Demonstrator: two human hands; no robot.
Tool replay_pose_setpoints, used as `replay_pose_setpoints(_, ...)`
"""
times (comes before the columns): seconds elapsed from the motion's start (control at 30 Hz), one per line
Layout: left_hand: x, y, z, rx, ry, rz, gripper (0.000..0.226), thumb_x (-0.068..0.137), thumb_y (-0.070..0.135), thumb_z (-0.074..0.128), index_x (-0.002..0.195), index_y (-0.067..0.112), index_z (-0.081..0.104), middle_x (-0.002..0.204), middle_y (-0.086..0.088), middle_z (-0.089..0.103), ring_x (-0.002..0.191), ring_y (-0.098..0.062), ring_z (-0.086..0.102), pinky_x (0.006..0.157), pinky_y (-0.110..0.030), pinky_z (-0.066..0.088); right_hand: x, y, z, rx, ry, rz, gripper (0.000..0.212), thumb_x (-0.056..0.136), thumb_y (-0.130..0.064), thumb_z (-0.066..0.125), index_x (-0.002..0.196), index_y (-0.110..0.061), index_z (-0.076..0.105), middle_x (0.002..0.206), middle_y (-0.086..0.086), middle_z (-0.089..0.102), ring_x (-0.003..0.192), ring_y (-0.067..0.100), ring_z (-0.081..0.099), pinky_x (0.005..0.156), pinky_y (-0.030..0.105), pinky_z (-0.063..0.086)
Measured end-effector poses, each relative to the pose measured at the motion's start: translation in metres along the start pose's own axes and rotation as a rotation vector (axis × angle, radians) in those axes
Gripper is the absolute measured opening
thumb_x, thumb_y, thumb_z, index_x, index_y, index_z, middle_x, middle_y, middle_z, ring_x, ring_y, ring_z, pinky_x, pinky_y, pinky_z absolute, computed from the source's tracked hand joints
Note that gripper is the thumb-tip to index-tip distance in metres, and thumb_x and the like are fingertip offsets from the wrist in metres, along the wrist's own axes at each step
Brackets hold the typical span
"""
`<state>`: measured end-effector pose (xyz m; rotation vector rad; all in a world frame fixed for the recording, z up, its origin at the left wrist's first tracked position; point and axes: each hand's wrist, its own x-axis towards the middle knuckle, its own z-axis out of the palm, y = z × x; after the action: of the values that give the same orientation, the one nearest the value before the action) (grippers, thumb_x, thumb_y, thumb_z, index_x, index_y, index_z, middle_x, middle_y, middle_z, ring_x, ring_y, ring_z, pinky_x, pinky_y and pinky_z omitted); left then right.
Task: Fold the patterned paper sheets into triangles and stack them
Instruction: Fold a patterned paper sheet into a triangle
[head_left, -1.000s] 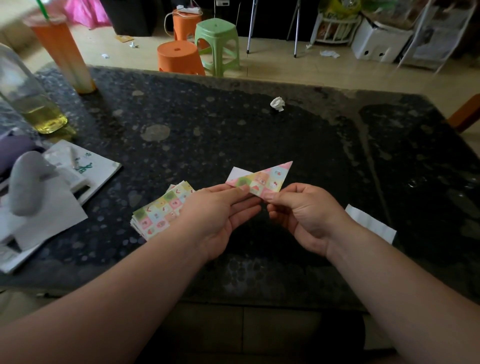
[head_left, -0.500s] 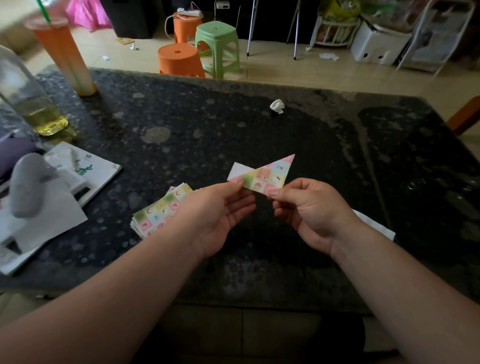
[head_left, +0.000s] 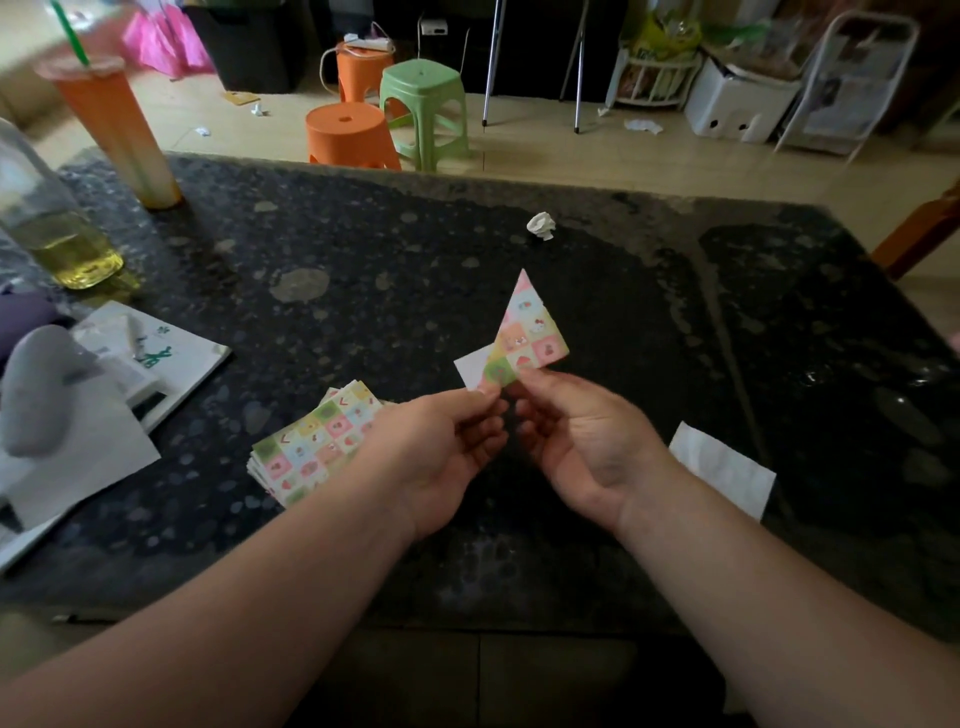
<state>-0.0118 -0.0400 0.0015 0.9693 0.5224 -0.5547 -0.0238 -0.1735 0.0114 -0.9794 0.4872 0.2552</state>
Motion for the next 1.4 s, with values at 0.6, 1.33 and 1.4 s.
replay_pose_setpoints(0.6,-0.009,0.002,0.005,0.044,0.015,0.031,0.007,0.093,0.000,0.063,0.090,-0.002,0.069,0.066,-0.007,0.067,0.053,-0.010,0.061,0.057,-0.025,0.056,0.011,-0.016,-0.013,-0.081,0.114,-0.153,0.007,0.091,-0.003,0.071,0.084,-0.002,0.070,0.059,-0.001,0.053,0.049,0.006,0.042,0.050,0.021,0.036)
replay_pose_setpoints(1.33,-0.007,0.005,-0.004,0.244,0.041,0.136,0.013,0.095,0.005,0.066,0.084,-0.002,0.069,0.069,-0.012,0.068,0.056,-0.015,0.062,0.058,-0.030,0.056,0.005,-0.033,-0.036,-0.609,-0.047,-0.061,0.021,0.092,-0.015,0.075,0.076,-0.004,0.068,0.063,0.005,0.060,0.051,0.010,0.045,0.043,0.021,0.035)
replay_pose_setpoints(1.4,-0.008,0.006,-0.005,0.261,0.070,0.197,0.014,0.092,0.003,0.068,0.079,-0.001,0.068,0.065,-0.010,0.067,0.053,-0.014,0.059,0.057,-0.029,0.055,0.005,-0.033,-0.035,-0.626,-0.055,-0.052,0.021,0.092,-0.016,0.075,0.077,-0.003,0.067,0.063,0.005,0.059,0.050,0.010,0.044,0.043,0.021,0.034)
